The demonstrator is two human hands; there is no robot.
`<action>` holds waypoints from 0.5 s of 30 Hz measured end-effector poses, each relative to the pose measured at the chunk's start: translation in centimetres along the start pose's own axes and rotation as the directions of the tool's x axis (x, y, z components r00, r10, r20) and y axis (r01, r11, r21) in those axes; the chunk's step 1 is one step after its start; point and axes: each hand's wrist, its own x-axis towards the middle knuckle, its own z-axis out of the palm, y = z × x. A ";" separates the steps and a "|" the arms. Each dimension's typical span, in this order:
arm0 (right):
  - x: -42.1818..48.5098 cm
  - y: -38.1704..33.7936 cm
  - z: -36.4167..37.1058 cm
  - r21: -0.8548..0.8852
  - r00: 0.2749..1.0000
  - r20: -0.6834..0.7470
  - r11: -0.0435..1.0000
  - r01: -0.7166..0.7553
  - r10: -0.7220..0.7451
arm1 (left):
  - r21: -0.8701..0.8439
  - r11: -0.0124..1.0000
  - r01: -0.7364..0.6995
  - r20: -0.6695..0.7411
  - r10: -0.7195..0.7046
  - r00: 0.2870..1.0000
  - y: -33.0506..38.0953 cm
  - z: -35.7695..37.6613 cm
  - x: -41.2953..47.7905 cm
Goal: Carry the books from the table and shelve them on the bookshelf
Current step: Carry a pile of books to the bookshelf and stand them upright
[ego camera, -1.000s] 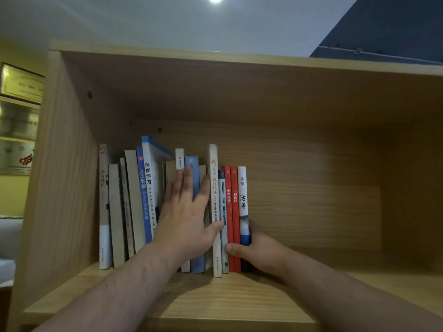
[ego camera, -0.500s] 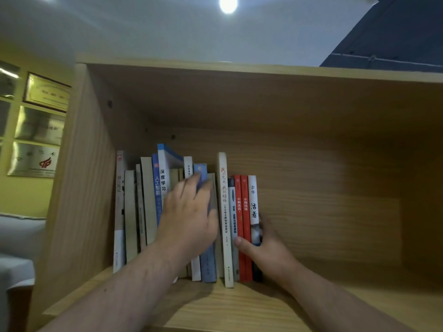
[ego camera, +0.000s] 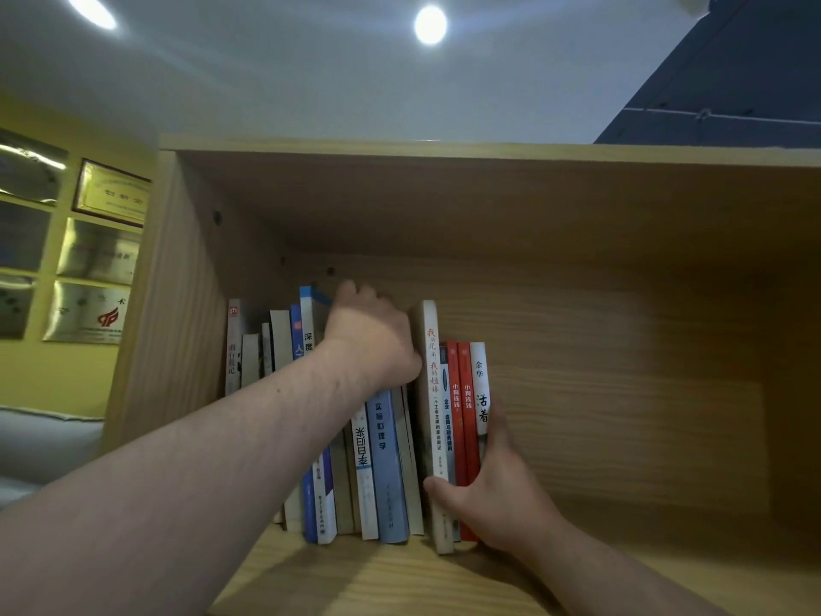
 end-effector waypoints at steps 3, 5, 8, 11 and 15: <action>-0.1 0.0 -0.2 0.011 1.000 0.007 1.000 -0.013 0.013 | 0.049 0.999 -0.001 0.040 0.000 0.999 0.3 -0.7 0.6; -0.1 -0.1 -0.3 0.001 1.000 0.013 1.000 -0.012 0.012 | -0.013 1.000 0.006 0.089 -0.005 0.996 0.6 -0.3 0.3; -0.1 -0.2 -0.5 0.002 1.000 0.021 1.000 -0.016 0.016 | -0.216 0.972 0.089 0.134 -0.061 0.989 1.1 0.6 0.2; -0.1 -0.1 -0.5 0.015 1.000 0.025 1.000 0.003 -0.004 | -0.427 0.893 0.142 0.088 -0.115 0.989 0.9 0.9 -0.3; 0.1 0.3 -0.7 0.034 0.999 0.025 0.999 0.024 -0.025 | -0.590 0.803 0.084 -0.129 -0.197 0.972 0.7 1.4 -2.6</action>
